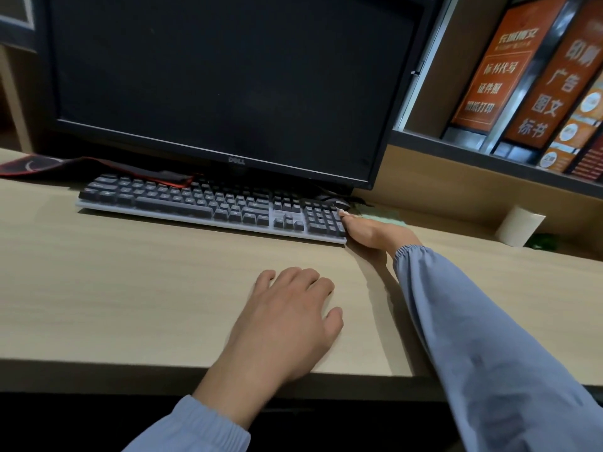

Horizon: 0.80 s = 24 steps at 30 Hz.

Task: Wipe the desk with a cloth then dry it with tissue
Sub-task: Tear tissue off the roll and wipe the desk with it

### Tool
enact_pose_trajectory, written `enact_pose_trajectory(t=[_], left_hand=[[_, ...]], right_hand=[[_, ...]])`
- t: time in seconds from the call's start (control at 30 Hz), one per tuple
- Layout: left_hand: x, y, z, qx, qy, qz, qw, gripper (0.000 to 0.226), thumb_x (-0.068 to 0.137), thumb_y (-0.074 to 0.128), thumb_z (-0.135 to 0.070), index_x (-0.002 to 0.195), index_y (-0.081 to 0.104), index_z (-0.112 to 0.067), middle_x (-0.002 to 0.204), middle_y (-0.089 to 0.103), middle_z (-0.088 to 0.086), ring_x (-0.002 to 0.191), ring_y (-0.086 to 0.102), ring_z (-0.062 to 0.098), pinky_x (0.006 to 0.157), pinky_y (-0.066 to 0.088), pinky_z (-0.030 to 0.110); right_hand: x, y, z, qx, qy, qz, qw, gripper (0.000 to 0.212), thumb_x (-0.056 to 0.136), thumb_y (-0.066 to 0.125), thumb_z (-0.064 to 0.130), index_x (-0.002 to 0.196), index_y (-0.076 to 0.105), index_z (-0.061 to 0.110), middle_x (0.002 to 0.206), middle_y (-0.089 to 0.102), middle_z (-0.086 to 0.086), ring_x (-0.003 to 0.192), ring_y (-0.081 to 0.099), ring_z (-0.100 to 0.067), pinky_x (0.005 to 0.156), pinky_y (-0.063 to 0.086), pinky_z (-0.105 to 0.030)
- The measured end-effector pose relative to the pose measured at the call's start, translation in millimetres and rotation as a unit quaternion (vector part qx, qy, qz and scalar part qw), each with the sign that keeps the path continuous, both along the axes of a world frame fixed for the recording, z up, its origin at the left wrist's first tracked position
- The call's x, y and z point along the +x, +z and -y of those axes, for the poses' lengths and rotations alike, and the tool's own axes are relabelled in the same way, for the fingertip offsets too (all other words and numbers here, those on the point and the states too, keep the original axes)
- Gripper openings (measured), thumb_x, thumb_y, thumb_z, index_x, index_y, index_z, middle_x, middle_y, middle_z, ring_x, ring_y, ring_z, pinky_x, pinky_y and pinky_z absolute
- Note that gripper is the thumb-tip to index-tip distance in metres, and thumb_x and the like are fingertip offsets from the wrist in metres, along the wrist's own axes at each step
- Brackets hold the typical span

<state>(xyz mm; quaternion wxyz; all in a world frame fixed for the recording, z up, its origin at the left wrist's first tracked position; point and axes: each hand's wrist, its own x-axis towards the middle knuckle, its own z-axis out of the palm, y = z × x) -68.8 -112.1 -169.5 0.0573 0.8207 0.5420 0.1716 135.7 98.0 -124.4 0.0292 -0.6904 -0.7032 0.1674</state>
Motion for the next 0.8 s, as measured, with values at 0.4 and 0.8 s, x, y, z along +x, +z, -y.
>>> enact_pose_trajectory(t=[0.4,0.8], left_hand=[[0,-2,-1,0.001,-0.003,0.000,1.000,0.051,0.107,0.028,-0.055,0.152,0.041,-0.037,0.159,0.039,-0.015,0.149,0.030,0.009,0.125,0.019,0.041],[1,-2,-2,0.002,-0.002,-0.006,1.000,0.050,0.107,0.029,-0.055,0.151,0.044,-0.037,0.160,0.040,-0.014,0.149,0.032,0.010,0.124,0.021,0.041]], right_hand=[[-5,8,38,-0.009,-0.011,-0.024,1.000,0.063,0.108,0.005,0.054,0.164,0.017,0.025,0.170,0.020,0.001,0.154,0.023,-0.022,0.123,0.012,-0.041],[2,23,128,-0.015,0.009,-0.023,1.000,0.054,0.113,0.011,0.037,0.155,0.022,0.005,0.160,0.031,-0.019,0.144,0.032,-0.037,0.102,0.028,-0.036]])
